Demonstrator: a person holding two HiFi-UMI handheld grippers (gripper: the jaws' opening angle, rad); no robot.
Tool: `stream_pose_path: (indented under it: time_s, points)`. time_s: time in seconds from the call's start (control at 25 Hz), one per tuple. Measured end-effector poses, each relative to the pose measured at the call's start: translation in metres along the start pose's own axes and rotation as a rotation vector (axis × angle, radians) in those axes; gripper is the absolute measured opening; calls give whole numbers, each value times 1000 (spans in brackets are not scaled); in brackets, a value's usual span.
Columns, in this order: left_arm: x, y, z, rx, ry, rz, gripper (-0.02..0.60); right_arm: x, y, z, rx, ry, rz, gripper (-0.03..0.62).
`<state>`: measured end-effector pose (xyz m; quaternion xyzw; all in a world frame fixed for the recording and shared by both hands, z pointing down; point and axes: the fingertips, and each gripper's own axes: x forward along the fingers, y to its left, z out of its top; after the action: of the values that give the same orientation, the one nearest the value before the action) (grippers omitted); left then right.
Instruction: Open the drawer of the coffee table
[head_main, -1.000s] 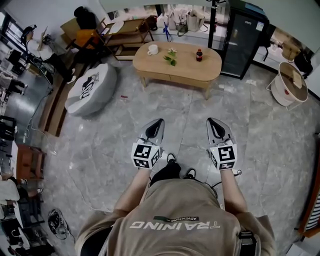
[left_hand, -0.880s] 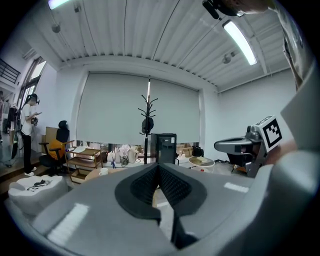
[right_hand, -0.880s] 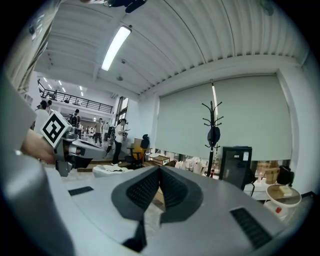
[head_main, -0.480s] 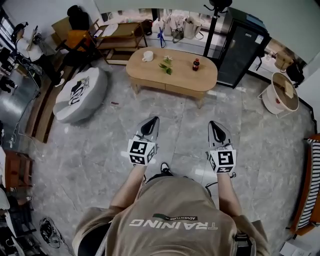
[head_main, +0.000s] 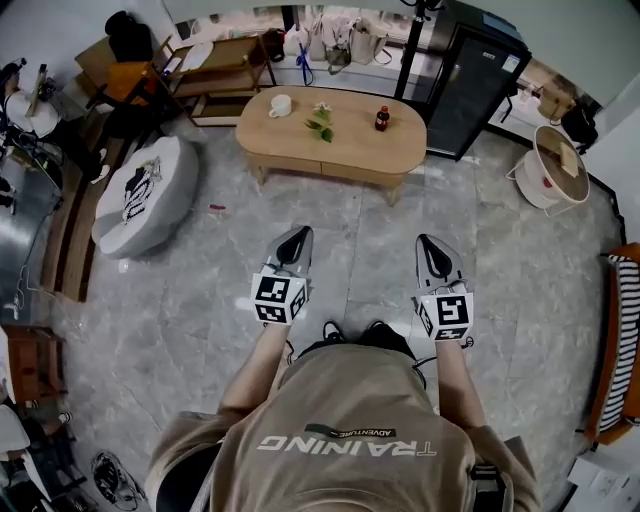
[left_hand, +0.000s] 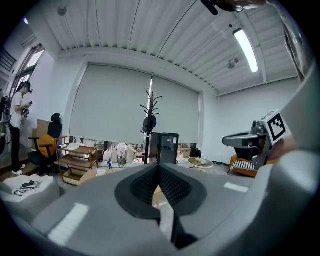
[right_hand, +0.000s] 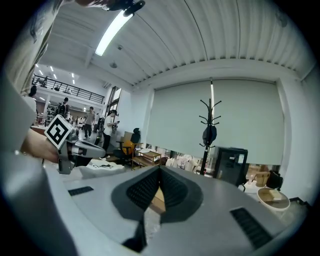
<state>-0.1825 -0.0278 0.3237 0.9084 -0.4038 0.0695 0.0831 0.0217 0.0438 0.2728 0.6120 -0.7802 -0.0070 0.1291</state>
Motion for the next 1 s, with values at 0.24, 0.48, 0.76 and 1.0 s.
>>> stream_pose_path:
  time_s: [0.24, 0.48, 0.76, 1.0]
  points:
    - [22, -1, -15, -32, 39, -16, 6, 22, -2, -7, 17, 16, 51, 6]
    - [46, -4, -12, -18, 55, -2, 6, 48, -16, -20, 36, 15, 112, 6]
    - [98, -3, 17, 26, 40, 26, 6, 82, -67, -15, 28, -23, 131, 6]
    - [148, -22, 30, 54, 42, 23, 6, 103, -112, -22, 26, -36, 149, 6]
